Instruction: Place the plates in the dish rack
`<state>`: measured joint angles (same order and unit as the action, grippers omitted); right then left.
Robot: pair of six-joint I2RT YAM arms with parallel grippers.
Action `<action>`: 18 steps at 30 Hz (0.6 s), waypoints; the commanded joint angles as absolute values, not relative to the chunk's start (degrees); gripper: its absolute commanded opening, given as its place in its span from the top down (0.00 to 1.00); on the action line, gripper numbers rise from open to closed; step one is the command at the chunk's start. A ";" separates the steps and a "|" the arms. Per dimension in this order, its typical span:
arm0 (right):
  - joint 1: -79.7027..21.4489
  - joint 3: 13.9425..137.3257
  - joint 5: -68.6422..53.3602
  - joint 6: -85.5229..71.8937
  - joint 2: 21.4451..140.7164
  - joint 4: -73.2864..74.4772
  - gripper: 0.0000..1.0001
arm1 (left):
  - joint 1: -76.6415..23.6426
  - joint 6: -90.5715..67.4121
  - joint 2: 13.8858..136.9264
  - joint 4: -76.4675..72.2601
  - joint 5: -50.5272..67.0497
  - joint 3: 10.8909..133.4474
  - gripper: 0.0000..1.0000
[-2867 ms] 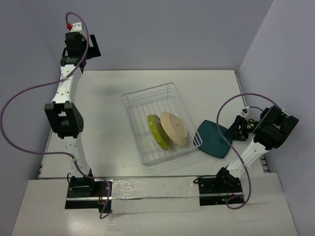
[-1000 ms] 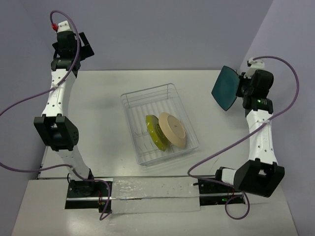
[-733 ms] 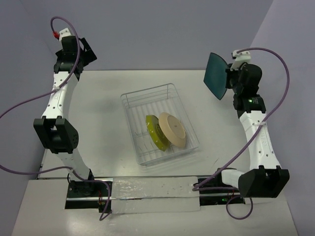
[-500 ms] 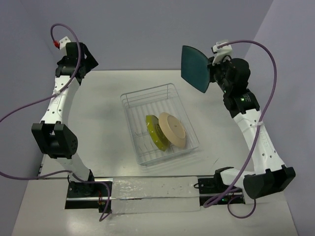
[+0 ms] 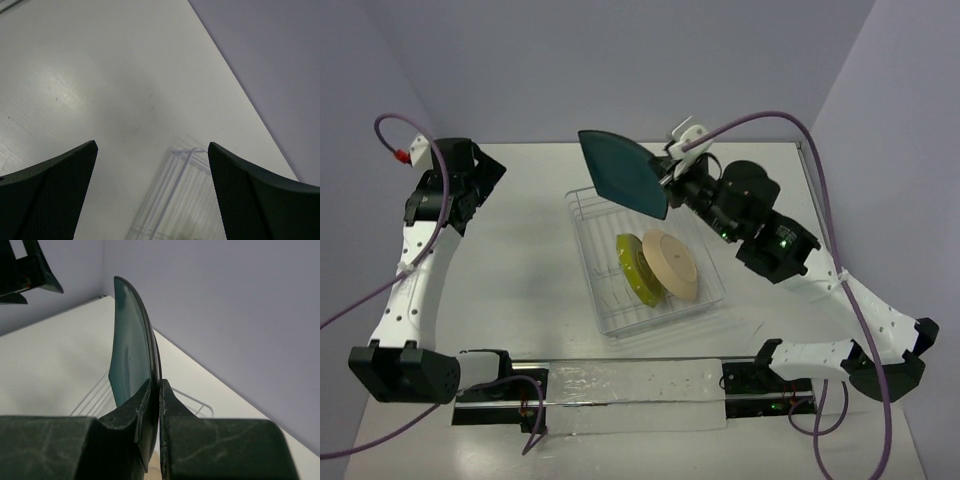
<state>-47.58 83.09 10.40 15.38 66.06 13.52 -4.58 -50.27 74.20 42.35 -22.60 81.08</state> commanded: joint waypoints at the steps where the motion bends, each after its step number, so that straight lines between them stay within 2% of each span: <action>1: -59.19 82.15 34.83 21.49 64.87 -5.14 1.00 | -5.19 -57.53 68.14 45.71 -22.46 77.17 0.01; 3: -65.49 81.32 42.64 24.46 67.77 -8.29 1.00 | -5.19 -58.25 66.93 49.28 -23.20 77.71 0.01; 8: -73.81 80.95 62.02 30.73 75.74 -20.00 1.00 | -5.19 -58.36 61.48 53.69 -24.69 76.47 0.01; 14: -79.23 84.02 68.41 39.47 83.25 -28.36 1.00 | -5.19 -56.60 58.89 55.51 -24.51 76.20 0.01; 18: -81.34 82.68 71.48 51.33 87.65 -44.03 1.00 | -5.19 -55.88 57.36 56.29 -23.75 74.79 0.01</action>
